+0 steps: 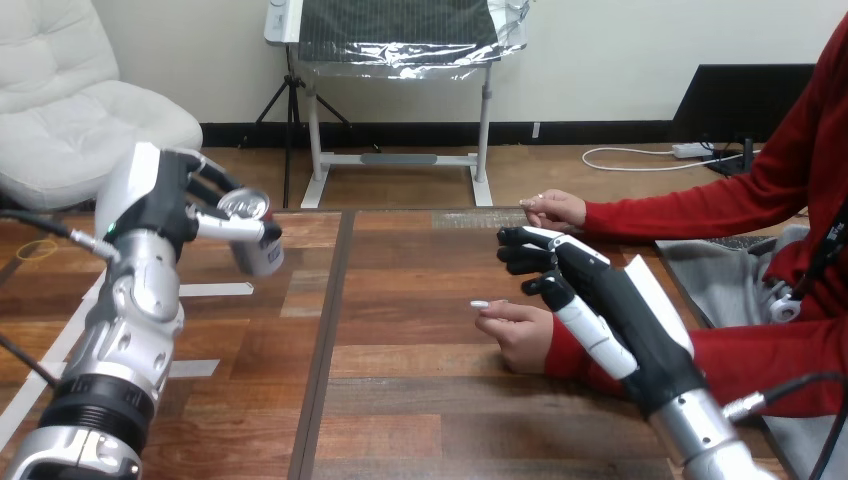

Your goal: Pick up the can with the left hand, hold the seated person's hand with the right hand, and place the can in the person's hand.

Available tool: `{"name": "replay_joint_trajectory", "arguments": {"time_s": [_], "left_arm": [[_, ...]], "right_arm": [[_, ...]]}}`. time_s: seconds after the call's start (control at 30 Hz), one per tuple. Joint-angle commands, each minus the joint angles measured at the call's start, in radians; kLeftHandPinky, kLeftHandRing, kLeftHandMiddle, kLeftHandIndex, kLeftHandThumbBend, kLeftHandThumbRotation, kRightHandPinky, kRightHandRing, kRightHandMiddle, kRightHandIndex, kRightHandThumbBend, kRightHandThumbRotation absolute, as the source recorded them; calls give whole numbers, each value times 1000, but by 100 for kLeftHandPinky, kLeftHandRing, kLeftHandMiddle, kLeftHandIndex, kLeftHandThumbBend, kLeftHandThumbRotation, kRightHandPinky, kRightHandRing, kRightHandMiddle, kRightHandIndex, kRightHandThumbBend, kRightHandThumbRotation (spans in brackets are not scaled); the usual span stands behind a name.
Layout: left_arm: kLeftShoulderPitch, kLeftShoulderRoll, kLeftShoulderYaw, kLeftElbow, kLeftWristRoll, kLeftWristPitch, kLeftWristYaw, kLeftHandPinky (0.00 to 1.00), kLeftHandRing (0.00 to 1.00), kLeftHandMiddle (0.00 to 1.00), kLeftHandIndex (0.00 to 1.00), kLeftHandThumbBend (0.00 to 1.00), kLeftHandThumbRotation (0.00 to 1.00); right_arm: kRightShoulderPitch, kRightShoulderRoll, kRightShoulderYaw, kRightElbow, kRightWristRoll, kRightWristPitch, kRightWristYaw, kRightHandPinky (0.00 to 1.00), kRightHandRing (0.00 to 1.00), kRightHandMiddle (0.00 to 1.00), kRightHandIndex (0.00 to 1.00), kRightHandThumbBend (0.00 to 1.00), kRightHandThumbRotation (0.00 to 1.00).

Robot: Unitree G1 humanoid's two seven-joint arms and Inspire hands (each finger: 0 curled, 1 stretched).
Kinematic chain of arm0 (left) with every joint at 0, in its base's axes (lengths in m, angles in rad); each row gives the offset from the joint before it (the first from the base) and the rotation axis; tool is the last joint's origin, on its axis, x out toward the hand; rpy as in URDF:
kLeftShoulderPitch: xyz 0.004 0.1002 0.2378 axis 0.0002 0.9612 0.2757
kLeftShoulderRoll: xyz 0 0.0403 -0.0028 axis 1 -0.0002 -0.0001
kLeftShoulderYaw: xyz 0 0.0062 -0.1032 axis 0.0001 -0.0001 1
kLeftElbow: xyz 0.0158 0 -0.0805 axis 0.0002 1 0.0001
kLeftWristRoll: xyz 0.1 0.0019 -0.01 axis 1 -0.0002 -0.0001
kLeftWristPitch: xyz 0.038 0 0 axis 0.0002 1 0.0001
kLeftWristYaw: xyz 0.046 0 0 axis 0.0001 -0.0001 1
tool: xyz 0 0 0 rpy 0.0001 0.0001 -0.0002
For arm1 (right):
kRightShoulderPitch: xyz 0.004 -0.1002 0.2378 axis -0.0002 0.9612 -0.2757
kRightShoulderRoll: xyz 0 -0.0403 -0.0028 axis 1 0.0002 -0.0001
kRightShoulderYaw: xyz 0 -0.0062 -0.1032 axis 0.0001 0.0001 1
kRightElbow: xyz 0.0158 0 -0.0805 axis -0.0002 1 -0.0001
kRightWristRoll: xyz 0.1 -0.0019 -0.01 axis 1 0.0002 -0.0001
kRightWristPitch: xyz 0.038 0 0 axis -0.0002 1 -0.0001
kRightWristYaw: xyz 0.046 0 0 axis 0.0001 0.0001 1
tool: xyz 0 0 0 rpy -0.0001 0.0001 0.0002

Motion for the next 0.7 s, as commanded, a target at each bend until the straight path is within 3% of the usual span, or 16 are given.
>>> {"name": "replay_joint_trajectory", "arguments": {"time_s": [0.0, 0.23, 0.47, 0.67], "left_arm": [[-35, 42, 27, -145, 8, 16, -12, 37, 41, 44, 48, 75, 0], [-22, 44, 31, -191, 7, 33, -29, 37, 40, 44, 48, 75, 0], [-11, 48, 37, -233, 6, 54, -48, 38, 40, 43, 47, 75, 0], [7, 54, 45, -260, 0, 38, -59, 36, 39, 43, 47, 74, 0]], "right_arm": [[-176, -61, -4, 43, -59, -24, -51, 74, 81, 82, 82, 83, 100], [-233, -107, 15, 89, -147, 13, -86, 73, 81, 83, 84, 87, 100], [-294, -145, 40, 166, -218, 14, -117, 69, 80, 84, 84, 89, 95], [-356, -182, 71, 242, -287, 28, -134, 67, 80, 84, 85, 91, 93]]}}
